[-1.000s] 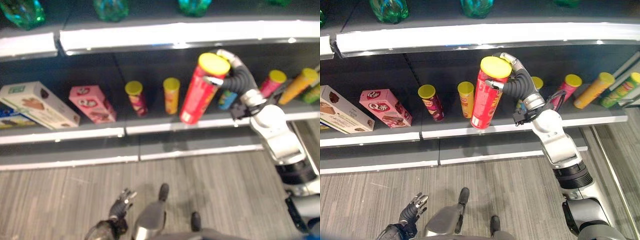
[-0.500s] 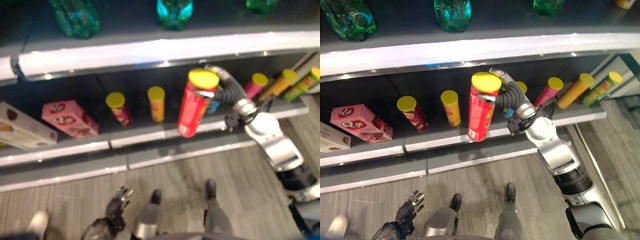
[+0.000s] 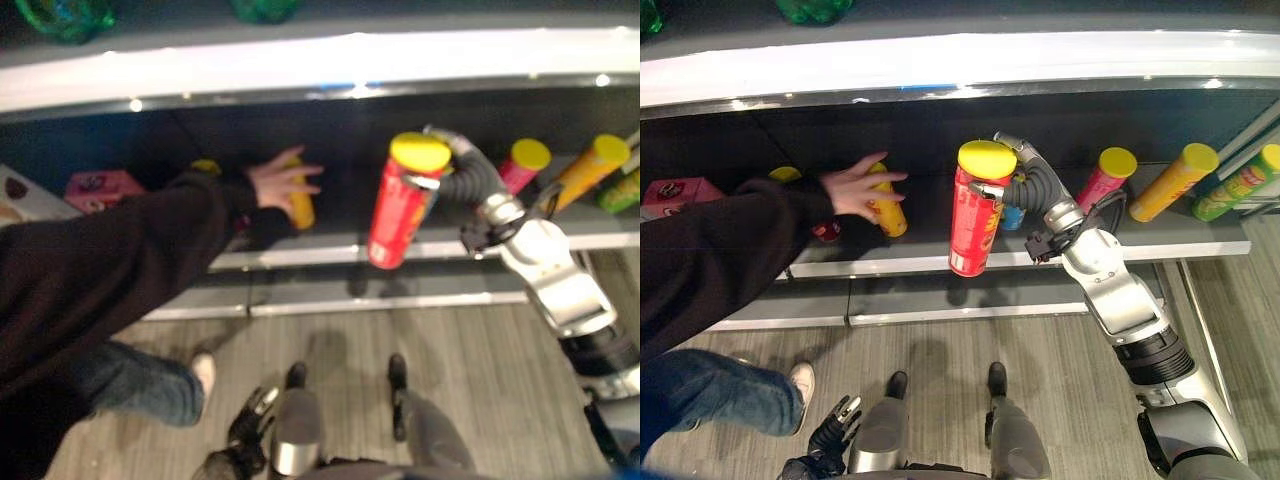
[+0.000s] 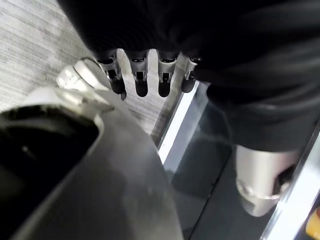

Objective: Put the goods on the table back onto the shelves and tidy them up.

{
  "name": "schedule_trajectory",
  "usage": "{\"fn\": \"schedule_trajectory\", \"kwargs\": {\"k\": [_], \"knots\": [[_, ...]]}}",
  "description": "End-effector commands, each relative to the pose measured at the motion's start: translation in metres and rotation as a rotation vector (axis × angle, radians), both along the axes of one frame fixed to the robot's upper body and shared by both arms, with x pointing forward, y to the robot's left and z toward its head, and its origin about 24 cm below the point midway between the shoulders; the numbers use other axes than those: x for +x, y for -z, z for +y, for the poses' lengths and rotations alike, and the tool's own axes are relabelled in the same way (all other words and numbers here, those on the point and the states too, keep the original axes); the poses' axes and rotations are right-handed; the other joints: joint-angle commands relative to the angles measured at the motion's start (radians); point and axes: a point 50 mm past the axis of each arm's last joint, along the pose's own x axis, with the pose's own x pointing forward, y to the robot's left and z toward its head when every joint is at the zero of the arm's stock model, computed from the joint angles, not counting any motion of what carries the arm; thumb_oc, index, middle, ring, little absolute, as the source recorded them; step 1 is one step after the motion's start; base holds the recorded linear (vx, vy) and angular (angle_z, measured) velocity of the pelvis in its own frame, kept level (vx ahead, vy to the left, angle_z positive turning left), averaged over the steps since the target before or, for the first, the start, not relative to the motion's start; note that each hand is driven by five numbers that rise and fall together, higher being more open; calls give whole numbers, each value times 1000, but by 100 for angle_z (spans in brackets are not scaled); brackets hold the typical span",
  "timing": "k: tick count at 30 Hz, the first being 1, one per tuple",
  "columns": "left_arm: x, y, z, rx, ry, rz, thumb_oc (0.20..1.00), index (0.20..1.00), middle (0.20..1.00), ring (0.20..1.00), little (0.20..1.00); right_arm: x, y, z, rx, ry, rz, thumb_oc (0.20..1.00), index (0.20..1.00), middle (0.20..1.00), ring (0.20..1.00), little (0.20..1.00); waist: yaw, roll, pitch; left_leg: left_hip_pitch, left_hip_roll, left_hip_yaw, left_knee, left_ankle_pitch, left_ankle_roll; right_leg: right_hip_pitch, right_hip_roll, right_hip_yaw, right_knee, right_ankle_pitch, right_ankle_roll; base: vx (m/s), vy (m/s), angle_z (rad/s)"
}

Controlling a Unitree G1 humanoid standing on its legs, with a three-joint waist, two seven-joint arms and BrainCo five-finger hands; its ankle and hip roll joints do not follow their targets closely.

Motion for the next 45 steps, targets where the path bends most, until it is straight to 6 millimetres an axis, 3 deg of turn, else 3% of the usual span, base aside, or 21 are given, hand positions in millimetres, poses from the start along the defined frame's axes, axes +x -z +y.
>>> {"fn": "schedule_trajectory", "kwargs": {"k": [1,10,33,39,41,45], "knots": [[-10,-4,23,97,59,18,1000,1000,1000,1000,1000,-17,-57,22,34,-111,-271,200,200,200,200,200,31,-28,-28,17,10,47,-57,188,67,41,-182,5,60,39,26,-9,2,6],[-1,-7,18,84,83,-13,1000,1000,1000,1000,1000,-16,-69,22,25,-101,-323,200,200,200,200,200,31,0,6,-11,3,44,-38,181,60,46,-209,-14,37,35,19,-23,9,3],[9,-9,10,92,158,-29,1000,1000,1000,1000,1000,-18,-67,20,50,-103,-317,200,200,200,200,200,13,-6,-4,-25,17,36,-29,166,55,80,-194,-12,17,33,14,0,0,0],[11,-6,-2,62,191,-24,1000,1000,1000,1000,1000,-17,-65,20,58,-102,-315,200,200,200,200,200,7,-8,-9,-22,19,36,-36,164,56,79,-190,-5,17,33,14,0,0,0],[13,-5,-10,14,127,-43,1000,1000,1000,1000,1000,-20,-64,19,77,-97,-321,200,200,200,200,200,7,-11,-20,-23,18,35,-41,163,55,79,-191,-11,11,33,13,0,0,0],[17,-7,-10,29,159,-52,1000,1000,1000,1000,1000,-21,-63,19,81,-101,-320,200,200,200,200,200,8,-16,-24,-24,18,36,-40,162,53,83,-191,-10,6,34,11,10,-3,2]]}}
